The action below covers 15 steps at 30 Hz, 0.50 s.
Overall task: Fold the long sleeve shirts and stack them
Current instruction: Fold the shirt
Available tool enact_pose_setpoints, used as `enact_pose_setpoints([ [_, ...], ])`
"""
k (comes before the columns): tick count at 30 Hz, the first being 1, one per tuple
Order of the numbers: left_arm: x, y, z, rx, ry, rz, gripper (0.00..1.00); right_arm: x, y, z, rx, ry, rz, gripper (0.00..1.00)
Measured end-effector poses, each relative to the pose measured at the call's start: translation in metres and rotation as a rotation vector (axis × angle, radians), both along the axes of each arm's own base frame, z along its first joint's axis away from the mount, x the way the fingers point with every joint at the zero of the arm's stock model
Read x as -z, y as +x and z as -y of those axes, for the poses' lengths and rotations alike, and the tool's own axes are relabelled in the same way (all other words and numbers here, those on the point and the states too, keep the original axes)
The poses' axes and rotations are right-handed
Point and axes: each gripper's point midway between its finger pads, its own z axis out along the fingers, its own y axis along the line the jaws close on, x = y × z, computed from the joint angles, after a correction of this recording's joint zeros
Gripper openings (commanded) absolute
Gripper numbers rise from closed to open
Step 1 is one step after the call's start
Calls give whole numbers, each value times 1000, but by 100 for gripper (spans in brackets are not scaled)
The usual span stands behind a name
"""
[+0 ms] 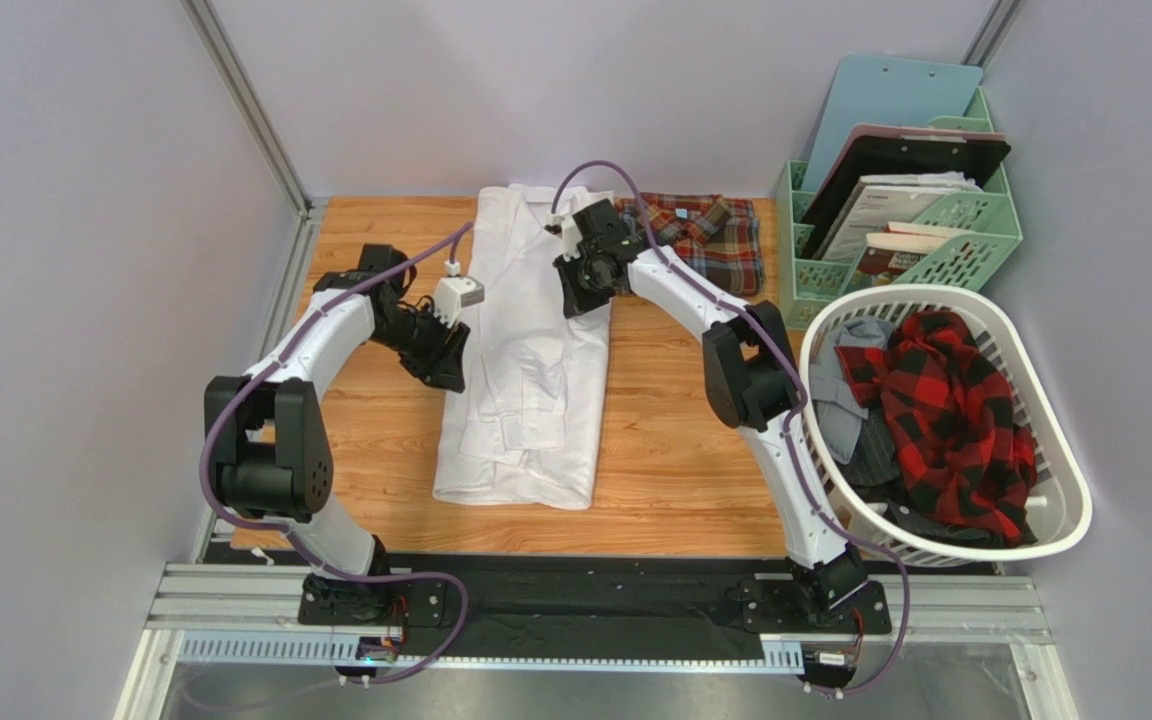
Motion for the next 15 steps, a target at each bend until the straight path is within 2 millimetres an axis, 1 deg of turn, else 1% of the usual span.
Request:
enact_pose_setpoints([
  [5, 0, 0, 0, 1, 0, 0, 49, -5, -7, -14, -32, 51, -20, 1],
  [6, 0, 0, 0, 1, 0, 0, 49, -5, -9, -15, -38, 55, -23, 2],
  [7, 0, 0, 0, 1, 0, 0, 49, -5, -10, -17, -42, 58, -25, 6],
  [9, 0, 0, 0, 2, 0, 0, 49, -5, -11, -17, -45, 58, -25, 9],
  [10, 0, 0, 0, 3, 1, 0, 49, -4, -11, -17, -45, 57, -27, 13],
  [11, 1, -1, 0, 4, 2, -1, 49, -3, -11, -17, -48, 56, -26, 14],
  [15, 5, -4, -3, 26, 20, -9, 49, 8, -12, -16, -55, 45, -42, 14],
])
